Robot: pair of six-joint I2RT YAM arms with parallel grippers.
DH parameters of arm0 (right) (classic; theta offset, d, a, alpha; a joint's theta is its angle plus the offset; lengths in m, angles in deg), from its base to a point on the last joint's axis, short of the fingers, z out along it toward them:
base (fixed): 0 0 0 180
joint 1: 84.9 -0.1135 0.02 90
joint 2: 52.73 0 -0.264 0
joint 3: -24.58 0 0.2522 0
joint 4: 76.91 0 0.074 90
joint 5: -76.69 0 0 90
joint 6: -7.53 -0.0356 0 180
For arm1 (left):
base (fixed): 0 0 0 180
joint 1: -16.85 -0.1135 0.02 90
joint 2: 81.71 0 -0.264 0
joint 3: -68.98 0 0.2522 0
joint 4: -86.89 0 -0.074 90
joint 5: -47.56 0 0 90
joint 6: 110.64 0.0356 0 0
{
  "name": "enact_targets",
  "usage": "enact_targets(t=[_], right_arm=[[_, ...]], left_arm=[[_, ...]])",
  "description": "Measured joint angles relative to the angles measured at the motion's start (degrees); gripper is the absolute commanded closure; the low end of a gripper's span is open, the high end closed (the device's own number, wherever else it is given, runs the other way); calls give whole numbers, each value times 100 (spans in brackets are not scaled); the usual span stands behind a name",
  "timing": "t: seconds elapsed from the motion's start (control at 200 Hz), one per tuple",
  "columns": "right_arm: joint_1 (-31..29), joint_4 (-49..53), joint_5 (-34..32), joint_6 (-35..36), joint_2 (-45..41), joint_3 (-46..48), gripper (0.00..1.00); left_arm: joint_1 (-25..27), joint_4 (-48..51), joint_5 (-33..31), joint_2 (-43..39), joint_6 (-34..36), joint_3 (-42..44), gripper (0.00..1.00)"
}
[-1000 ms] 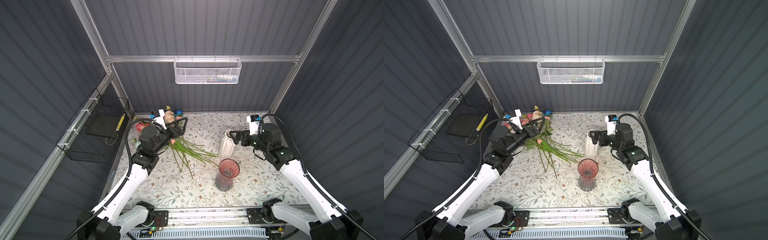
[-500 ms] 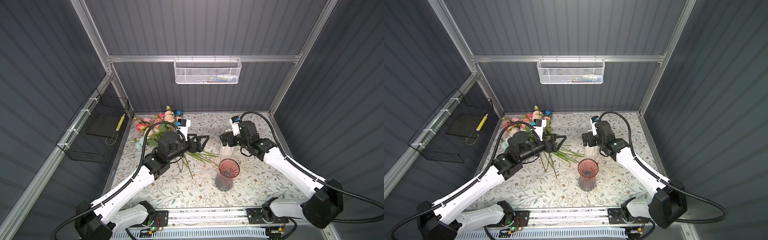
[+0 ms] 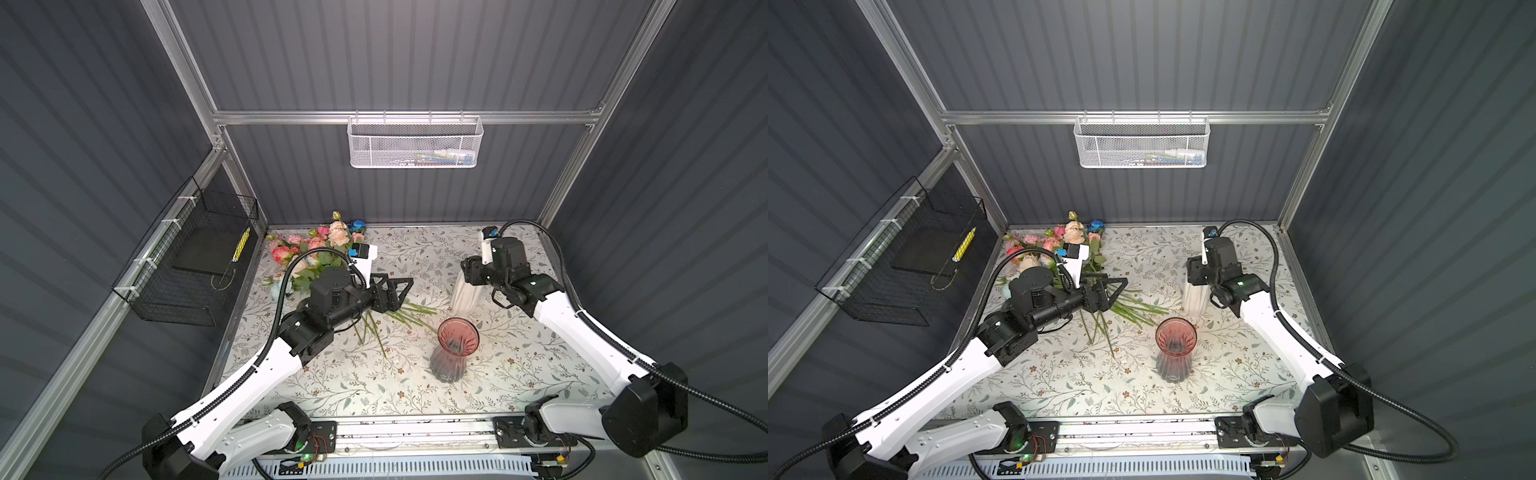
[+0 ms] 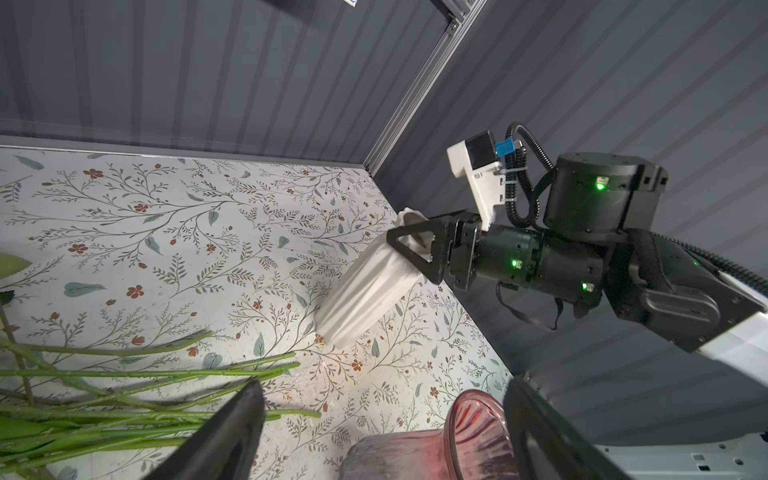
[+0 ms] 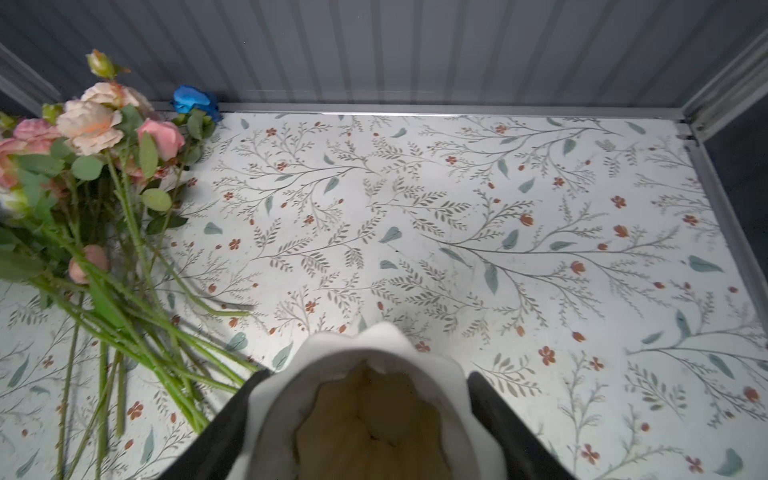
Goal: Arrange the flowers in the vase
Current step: 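Carry the white vase farther from the robot with the right gripper and release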
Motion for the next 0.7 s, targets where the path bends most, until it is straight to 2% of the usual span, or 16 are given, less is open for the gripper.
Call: enact_targets(t=[0.17, 0.31, 0.35, 0.45, 0.58, 0.7], right_arm=[[911, 138, 85, 0, 157, -203, 53], [1268, 149, 131, 0, 612, -608, 51], [1296, 127, 157, 0, 706, -680, 45], [1318, 101, 223, -26, 765, -730, 21], [1322, 83, 501, -146, 680, -730, 2], [1316, 98, 793, -286, 352, -730, 1]], left_arm=[[0, 168, -13, -175, 33, 52, 8], [0, 317, -55, -293, 85, 79, 8], [0, 358, -70, -326, 92, 85, 8], [0, 450, -133, -409, 125, 101, 5], [0, 516, -201, -507, 149, 136, 3], [0, 590, -282, -544, 153, 138, 2]])
